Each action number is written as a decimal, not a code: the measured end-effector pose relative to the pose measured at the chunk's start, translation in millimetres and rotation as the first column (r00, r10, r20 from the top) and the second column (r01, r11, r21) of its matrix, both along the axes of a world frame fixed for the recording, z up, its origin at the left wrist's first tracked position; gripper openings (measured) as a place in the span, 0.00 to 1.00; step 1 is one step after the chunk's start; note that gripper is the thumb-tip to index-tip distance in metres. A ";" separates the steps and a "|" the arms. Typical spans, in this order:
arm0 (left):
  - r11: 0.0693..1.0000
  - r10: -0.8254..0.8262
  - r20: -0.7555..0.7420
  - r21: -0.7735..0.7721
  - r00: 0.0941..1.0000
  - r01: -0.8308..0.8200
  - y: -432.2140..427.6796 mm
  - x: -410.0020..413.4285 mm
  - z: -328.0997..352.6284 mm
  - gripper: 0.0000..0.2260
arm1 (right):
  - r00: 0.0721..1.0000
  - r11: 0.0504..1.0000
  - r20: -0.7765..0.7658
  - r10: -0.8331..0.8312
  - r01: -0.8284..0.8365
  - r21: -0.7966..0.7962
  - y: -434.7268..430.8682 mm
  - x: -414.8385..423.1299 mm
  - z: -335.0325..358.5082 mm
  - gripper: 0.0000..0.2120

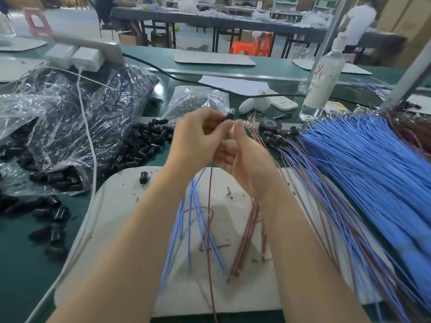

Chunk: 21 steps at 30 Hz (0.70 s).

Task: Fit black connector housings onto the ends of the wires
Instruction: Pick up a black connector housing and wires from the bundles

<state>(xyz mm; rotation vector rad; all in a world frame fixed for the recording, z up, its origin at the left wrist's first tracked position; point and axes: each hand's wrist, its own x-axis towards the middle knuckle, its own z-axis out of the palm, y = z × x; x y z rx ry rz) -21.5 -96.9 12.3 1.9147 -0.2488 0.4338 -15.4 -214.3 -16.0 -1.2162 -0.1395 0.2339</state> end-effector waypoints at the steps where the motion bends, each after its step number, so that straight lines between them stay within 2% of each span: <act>1: 0.996 0.014 -0.003 -0.093 1.000 -0.014 -1.4 1.5 10.8 0.04 | 0.995 0.995 -0.016 0.096 -0.096 0.017 -1.8 -4.4 7.0 0.23; 3: 0.927 0.024 -0.039 -0.373 0.999 -0.037 -5.6 5.7 33.0 0.05 | 0.980 0.980 -0.005 0.197 -0.197 -0.017 -12.2 -15.3 23.6 0.21; 4: 0.854 0.022 -0.058 -0.518 0.998 -0.049 -9.5 9.4 43.7 0.05 | 0.980 0.978 0.030 0.198 -0.196 -0.066 -20.9 -20.6 31.9 0.19; 6: 0.668 0.013 -0.077 -0.742 0.997 -0.066 -21.6 18.0 61.8 0.04 | 0.982 0.978 0.117 0.151 -0.131 -0.161 -43.7 -31.1 46.1 0.14; 8: 0.547 0.010 -0.074 -0.834 0.997 -0.068 -39.3 27.7 71.2 0.04 | 0.985 0.958 0.168 0.026 0.024 -0.287 -70.4 -43.0 58.8 0.11; 9: 0.514 -0.001 -0.089 -0.855 0.996 -0.076 -53.1 32.9 71.6 0.04 | 0.977 0.910 0.200 -0.078 0.152 -0.386 -86.9 -48.1 63.1 0.10; 11: 0.476 -0.044 -0.154 -0.872 0.987 -0.115 -76.0 41.8 63.3 0.04 | 0.922 0.701 0.282 -0.264 0.385 -0.601 -109.0 -51.3 63.3 0.08; 13: 0.524 -0.176 -0.245 -0.843 0.953 -0.120 -109.7 48.8 42.5 0.05 | 0.848 0.447 0.356 -0.393 0.515 -0.732 -130.1 -46.0 51.7 0.07; 15: 0.695 -0.294 -0.348 -0.717 0.890 -0.051 -143.5 48.9 12.8 0.06 | 0.815 0.197 0.386 -0.433 0.503 -0.841 -141.4 -35.9 32.2 0.05; 16: 0.769 -0.325 -0.399 -0.639 0.857 -0.006 -158.8 46.2 -3.2 0.06 | 0.817 0.103 0.372 -0.441 0.457 -0.883 -144.3 -31.7 20.5 0.07; 17: 0.828 -0.337 -0.441 -0.560 0.832 0.038 -170.6 42.0 -18.3 0.07 | 0.826 0.045 0.337 -0.452 0.398 -0.916 -145.8 -28.1 8.2 0.10; 19: 0.906 -0.299 -0.492 -0.415 0.817 0.082 -183.9 34.5 -42.3 0.08 | 0.832 -0.005 0.282 -0.477 0.318 -0.948 -147.3 -25.1 -11.8 0.12; 21: 0.916 -0.267 -0.493 -0.397 0.828 0.059 -184.4 32.3 -53.1 0.04 | 0.820 -0.019 0.296 -0.490 0.329 -0.944 -146.1 -24.6 -19.8 0.11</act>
